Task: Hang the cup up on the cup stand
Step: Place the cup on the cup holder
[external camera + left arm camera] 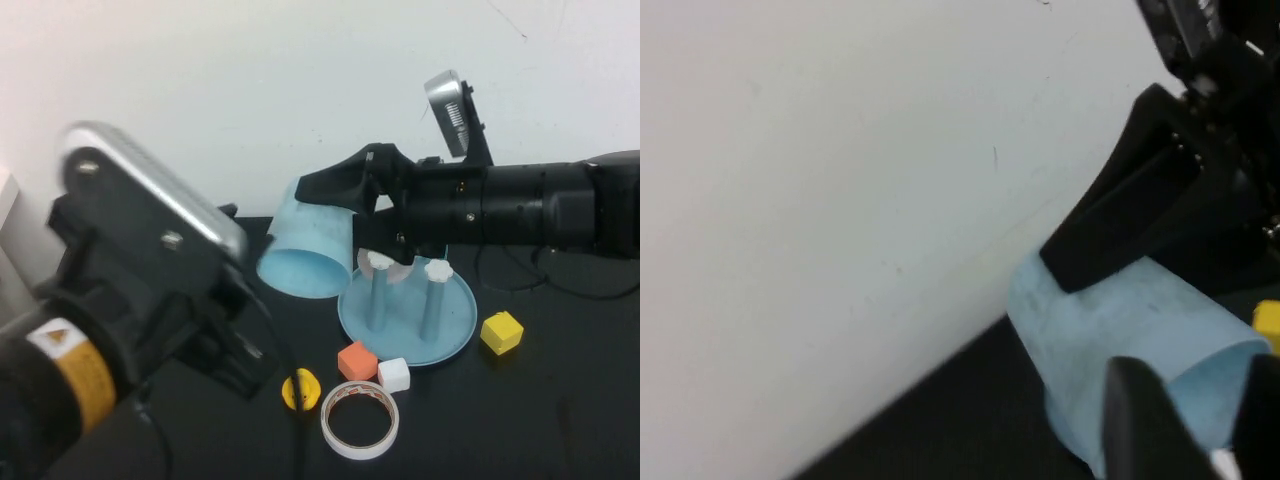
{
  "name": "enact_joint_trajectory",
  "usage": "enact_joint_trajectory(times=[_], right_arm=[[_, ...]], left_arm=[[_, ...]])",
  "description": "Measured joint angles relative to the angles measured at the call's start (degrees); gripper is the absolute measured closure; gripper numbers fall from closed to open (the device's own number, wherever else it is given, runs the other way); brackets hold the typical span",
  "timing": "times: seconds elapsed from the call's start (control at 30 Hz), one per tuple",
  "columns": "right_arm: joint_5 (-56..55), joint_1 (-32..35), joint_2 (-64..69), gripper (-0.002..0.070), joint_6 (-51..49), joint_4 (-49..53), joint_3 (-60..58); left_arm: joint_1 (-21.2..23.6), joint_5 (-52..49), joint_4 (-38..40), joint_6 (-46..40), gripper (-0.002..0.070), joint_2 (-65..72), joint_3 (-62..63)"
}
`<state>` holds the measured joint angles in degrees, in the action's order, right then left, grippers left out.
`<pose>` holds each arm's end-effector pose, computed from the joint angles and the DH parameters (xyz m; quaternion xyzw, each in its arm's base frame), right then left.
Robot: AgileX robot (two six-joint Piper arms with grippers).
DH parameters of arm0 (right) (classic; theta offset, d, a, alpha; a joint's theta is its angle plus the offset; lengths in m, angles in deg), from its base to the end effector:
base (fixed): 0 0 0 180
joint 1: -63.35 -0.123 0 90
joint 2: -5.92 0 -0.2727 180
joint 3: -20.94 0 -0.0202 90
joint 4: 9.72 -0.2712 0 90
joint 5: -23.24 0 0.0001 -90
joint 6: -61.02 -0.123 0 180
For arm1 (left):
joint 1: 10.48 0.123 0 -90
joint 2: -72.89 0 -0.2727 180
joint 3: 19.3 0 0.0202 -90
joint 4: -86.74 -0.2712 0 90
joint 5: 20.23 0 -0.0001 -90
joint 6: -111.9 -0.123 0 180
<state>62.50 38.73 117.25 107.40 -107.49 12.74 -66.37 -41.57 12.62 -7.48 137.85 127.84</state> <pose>0.3616 0.2506 0.2232 0.0200 0.8082 0.5428 0.2276 0.1859 -0.1975 0.3254 0.3443 0.7030 -0.0946 0.6151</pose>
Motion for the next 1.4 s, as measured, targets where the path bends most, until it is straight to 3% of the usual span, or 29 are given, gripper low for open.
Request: enact_joint_trajectory(times=[0.1,0.2,0.37,0.53,0.67,0.93,1.4], right_arm=[[-0.09,0.76,0.00,0.0101,7.50,0.00,0.00],[-0.09,1.02,0.00,0.0101,16.06,0.00,0.00],[1.02,1.26,0.00,0.0101,37.19,0.00,0.00],[4.76,1.26,0.00,0.0102,66.25,0.04,0.00],[2.63,1.26,0.00,0.0102,80.52,0.13,0.00],[-13.64,1.50,1.55,0.0102,84.01,0.02,0.90],[-15.56,2.20,17.45,0.0102,74.44,-0.06,14.45]], left_arm=[[0.00,-1.83,7.88,-0.13,0.0578,-3.52,0.00],[0.00,-4.44,13.85,-1.56,0.0647,-8.50,-1.04],[0.00,-6.04,20.11,-3.84,0.0671,-19.65,-7.76],[0.00,-5.07,23.16,-4.54,0.0675,-31.05,-15.77],[0.00,-3.71,24.01,-4.54,0.0675,-38.29,-19.91],[0.00,-4.00,24.69,-4.54,0.0675,-43.44,-21.16],[0.00,-9.13,23.08,-4.89,0.0675,-43.44,-21.28]])
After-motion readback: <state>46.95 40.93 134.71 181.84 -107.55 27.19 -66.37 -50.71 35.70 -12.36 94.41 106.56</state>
